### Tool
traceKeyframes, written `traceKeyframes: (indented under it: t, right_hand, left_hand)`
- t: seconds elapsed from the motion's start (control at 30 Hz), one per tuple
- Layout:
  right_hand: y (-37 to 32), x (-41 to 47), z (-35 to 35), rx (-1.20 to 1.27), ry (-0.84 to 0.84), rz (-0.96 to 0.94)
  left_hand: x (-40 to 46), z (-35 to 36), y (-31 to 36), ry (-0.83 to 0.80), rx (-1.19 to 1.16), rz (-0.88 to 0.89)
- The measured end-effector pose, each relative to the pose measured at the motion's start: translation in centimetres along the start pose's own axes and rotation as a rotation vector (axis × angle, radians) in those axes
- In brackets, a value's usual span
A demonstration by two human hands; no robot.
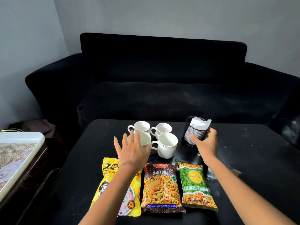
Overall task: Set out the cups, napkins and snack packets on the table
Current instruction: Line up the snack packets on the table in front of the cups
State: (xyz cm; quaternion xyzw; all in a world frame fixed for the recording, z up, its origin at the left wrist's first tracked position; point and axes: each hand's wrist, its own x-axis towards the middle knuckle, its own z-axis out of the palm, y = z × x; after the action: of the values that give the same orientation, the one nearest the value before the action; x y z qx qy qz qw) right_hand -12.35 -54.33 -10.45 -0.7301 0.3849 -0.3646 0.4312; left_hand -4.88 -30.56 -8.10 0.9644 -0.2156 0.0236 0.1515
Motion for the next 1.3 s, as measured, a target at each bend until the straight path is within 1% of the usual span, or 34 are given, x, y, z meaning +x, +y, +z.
traceKeyframes:
  t: [0.23,0.33,0.47,0.6,0.73,0.83,1.0,1.17,1.3]
  right_hand:
    - [-0.1,-0.1,0.1,-0.069,-0.011,-0.012]
    - [-0.4,-0.3,-0.2,-0.131,-0.017,0.025]
    - [-0.9,-1.0,-1.1,-0.162,-0.011,0.094]
    - [-2.1,-2.5,-2.3,-0.176,0.056,0.083]
    - [-3.6,-6.0,-3.6,-0.252,0.107,-0.035]
    - [-4.8,-9.2,-4.3,-0.366,0.054,-0.185]
    - [-6.4,-14.6,-5.8,-0.501,-0.084,-0.43]
    - [-6.6,-18.9,-7.4,-0.582,-0.18,-0.549]
    - [-6.8,-21.0,-8.8,-0.696,-0.283,-0.627]
  left_hand:
    - [0.2,0.4,0.0,0.027,0.0,-0.021]
    - [0.1,0.4,0.2,0.042,-0.015,-0.032]
    - [-0.5,0.2,0.7,0.1,-0.032,-0.012]
    - [-2.0,-0.3,1.7,0.182,-0.072,0.002]
    - [-5.1,-1.0,3.1,0.243,-0.121,0.049]
    - [-7.9,-1.5,3.6,0.227,-0.135,0.125]
    - [-12.8,-2.3,2.5,0.133,-0.144,0.119]
    - [-17.1,-2.9,1.1,0.048,-0.143,0.155]
    - [-19.0,-4.4,0.6,-0.065,-0.055,0.239]
